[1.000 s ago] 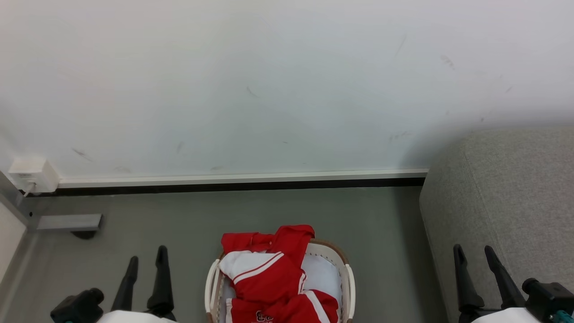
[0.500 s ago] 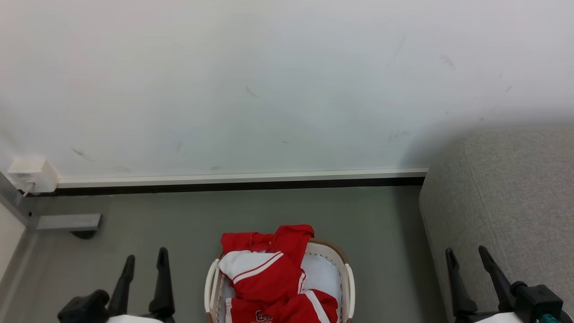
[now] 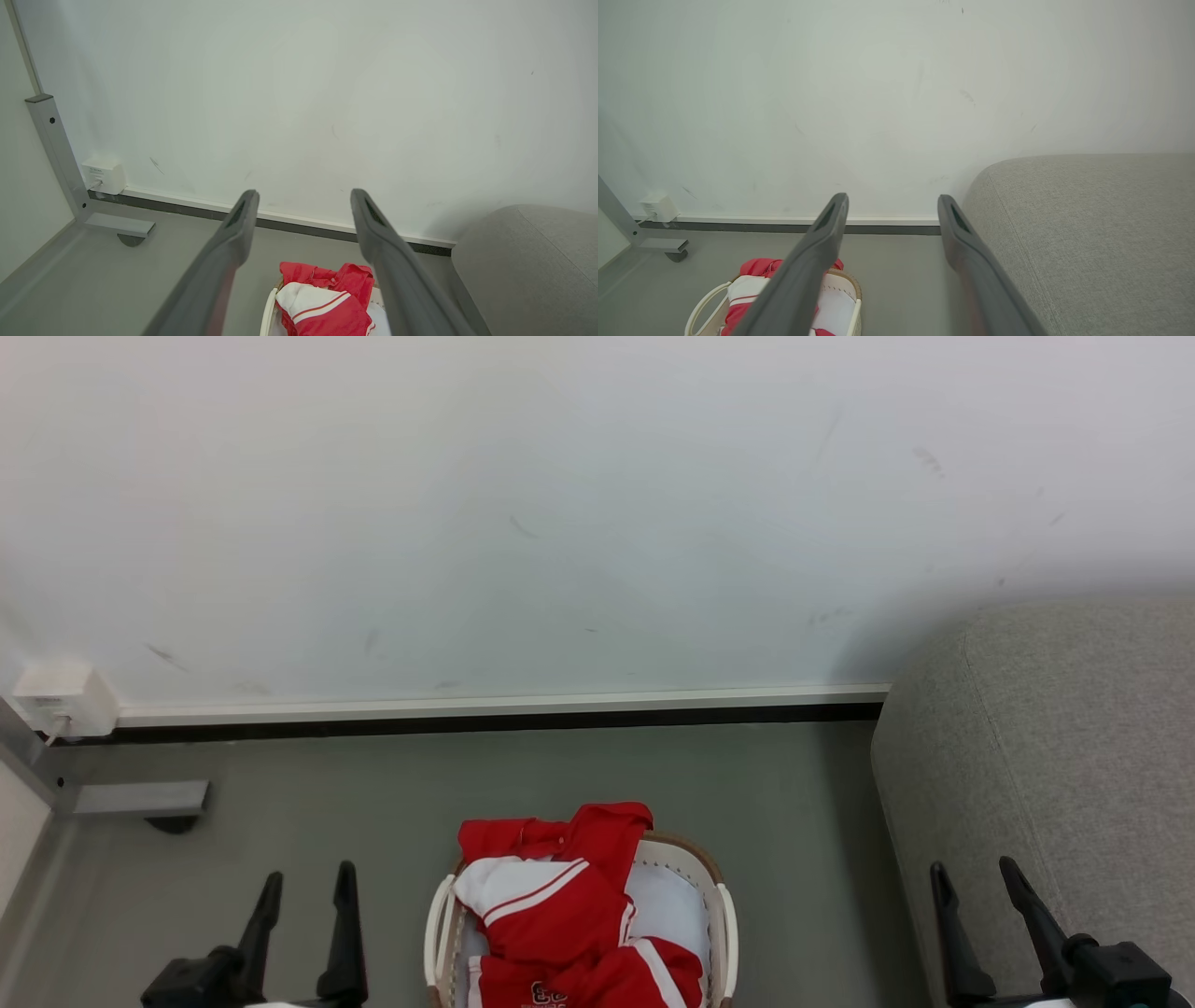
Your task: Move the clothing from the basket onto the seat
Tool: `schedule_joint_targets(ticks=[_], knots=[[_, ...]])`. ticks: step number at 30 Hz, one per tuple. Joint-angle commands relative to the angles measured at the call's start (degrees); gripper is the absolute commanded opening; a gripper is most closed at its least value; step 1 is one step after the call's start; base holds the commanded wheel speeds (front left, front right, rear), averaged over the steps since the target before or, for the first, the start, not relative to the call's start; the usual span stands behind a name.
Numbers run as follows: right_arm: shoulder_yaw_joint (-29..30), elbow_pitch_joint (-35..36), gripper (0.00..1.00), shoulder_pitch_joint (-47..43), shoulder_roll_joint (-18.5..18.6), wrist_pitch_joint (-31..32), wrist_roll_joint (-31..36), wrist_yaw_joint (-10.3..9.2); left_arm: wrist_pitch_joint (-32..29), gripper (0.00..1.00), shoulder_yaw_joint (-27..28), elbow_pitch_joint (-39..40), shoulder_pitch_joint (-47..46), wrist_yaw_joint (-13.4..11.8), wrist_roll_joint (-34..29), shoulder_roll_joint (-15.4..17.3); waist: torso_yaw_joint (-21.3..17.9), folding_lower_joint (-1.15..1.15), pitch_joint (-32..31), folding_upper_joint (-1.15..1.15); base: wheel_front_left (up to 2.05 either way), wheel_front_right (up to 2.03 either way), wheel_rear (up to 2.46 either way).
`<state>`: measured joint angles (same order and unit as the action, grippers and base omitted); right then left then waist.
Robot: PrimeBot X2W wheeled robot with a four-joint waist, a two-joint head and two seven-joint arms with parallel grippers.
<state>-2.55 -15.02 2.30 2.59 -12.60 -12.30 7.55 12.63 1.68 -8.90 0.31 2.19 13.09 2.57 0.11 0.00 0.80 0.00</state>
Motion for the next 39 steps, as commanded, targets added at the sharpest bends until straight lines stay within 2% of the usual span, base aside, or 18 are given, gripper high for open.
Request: schedule_joint_targets(ticks=[1,21,28,39], knots=[[0.27,-0.25,1.00,-0.32,0.48,-0.61,0.79,-0.10,0.57,1.00,0.22,-0.04,0.38,0.17,-1.90,0.48,0.00,0.00,0.03,0.00,0.00,0.00,0.00],[-0.51,-1.72,1.00,-1.12,0.47,-2.72,3.31,-0.12,2.67,1.00,-0.05,-0.08,1.14,-0.20,-9.31,0.50,-0.25,0.00,0.34,0.00,0.00,0.00,0.00],[-0.59,-2.31,1.00,-0.86,0.46,-2.65,0.62,-0.12,2.54,1.00,0.19,-0.63,0.95,0.11,-8.59,0.49,-0.43,0.00,0.52,0.00,0.00,0.00,0.00],[-0.83,-2.62,1.00,-0.37,0.45,-2.65,0.20,-0.12,2.54,1.00,0.11,-0.75,0.95,0.01,-8.08,0.49,-1.19,0.00,0.80,0.00,0.00,0.00,0.00]])
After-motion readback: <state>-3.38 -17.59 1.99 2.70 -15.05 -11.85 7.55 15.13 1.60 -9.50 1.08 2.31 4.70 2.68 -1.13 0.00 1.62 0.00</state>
